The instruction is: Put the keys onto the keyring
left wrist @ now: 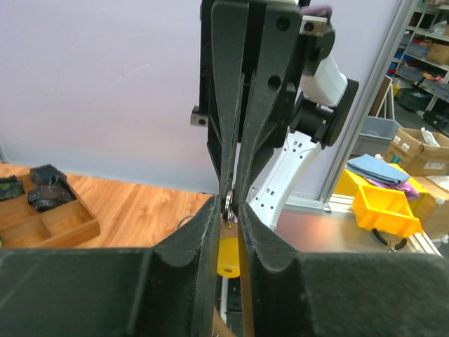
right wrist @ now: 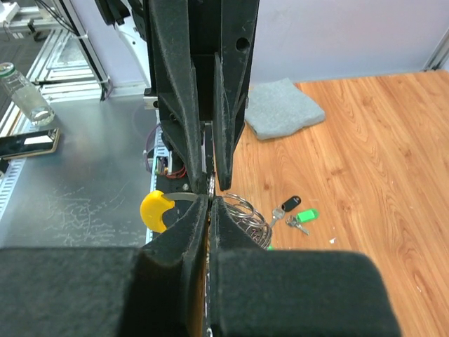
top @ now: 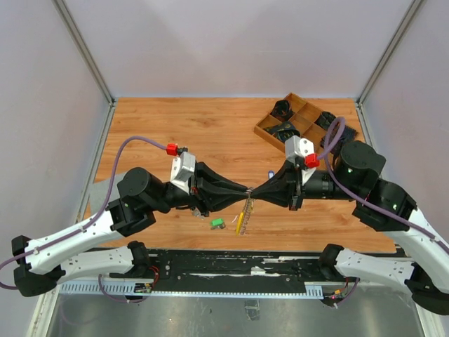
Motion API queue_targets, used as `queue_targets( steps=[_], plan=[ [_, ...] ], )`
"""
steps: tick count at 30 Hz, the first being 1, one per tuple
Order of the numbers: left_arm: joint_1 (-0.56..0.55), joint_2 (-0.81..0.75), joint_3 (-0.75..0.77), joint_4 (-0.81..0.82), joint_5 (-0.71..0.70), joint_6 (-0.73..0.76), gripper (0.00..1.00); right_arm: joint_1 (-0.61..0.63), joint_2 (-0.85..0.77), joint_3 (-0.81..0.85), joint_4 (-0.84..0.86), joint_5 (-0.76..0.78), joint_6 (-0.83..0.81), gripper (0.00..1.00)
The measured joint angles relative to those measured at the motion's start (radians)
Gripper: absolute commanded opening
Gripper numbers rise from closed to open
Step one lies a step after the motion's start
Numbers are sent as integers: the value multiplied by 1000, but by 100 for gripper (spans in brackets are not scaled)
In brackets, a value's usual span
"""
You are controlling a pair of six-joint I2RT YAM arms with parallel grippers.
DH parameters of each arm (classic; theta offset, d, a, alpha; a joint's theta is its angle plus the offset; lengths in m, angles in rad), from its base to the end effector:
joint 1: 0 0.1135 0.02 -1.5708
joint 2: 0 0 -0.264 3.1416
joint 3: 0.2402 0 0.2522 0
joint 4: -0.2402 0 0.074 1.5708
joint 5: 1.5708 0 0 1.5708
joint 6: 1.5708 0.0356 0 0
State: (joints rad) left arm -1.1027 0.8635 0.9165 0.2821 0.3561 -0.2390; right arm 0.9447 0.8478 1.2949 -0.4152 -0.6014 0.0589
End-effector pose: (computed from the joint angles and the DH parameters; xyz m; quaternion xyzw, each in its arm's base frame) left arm 0.0752 -0.1763 0.4224 0.3697 0.4574 -0.5791 0.5646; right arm 0.0678 0.1281 0.4748 -0.4770 0.5092 0.5107 0.5024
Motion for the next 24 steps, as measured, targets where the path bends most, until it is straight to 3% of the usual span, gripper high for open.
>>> queue_targets(
  steps=[12,24],
  plan=[
    [0,2,34,-131,-64,74,31,0,245,363,-581,74,-183,1],
    [0,56,45,-197,-70,104,34,0,298,476,-770,115,-226,1]
  ],
)
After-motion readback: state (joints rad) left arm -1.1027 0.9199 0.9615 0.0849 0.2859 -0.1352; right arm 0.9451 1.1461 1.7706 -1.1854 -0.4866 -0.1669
